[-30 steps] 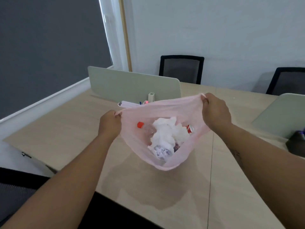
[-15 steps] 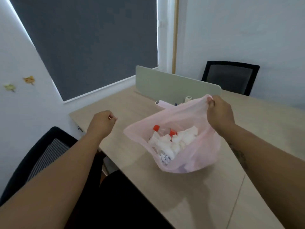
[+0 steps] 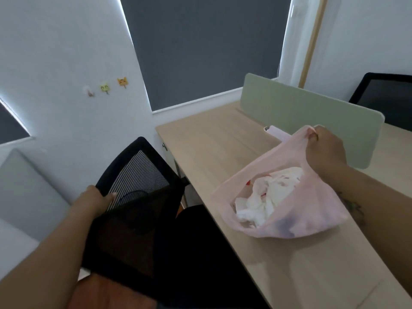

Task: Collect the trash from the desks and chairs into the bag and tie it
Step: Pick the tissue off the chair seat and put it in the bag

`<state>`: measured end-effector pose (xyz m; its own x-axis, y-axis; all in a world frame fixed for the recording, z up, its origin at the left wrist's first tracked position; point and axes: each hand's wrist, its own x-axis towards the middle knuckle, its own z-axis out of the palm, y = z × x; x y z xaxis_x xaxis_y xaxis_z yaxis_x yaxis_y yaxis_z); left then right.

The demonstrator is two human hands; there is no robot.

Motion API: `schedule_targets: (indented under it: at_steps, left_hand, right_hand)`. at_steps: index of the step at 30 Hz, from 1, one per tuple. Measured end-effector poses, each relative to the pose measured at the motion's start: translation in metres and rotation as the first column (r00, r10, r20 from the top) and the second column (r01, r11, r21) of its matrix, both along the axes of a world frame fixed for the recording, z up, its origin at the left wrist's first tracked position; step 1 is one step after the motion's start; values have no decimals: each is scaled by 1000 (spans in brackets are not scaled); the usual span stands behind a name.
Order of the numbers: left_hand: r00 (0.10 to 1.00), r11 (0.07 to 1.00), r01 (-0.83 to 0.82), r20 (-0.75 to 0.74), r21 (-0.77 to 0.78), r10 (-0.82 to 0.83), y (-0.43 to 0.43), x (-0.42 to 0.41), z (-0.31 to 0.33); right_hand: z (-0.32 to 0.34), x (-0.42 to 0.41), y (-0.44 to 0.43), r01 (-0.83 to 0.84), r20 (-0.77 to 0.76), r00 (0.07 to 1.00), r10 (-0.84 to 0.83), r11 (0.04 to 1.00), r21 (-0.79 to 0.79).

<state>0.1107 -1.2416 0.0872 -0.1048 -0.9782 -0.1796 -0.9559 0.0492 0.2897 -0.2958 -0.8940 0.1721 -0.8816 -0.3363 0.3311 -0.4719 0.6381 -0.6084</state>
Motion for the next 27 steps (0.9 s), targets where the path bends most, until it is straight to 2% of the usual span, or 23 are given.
schedule_targets:
  at_steps: [8,16,21,27]
  left_hand:
    - [994,999,35,-101,-38,-38,48,1,2]
    - [893,995,-100,-440,17,97,122,-41,-2]
    - [866,988,-139,-474,72,157,158,-80,-1]
    - [815,963,-223,-513,153,270,204,-119,0]
  right_hand:
    - [-1,2,-9,25,33,999,-25,1000,-1]
    - [-12,-3,16,175,185,970,-155,980,-99]
    - [-8,5,19,176,220,966,-139,971,-159]
    - [-9,15,16,152,220,968,-118,978,-144]
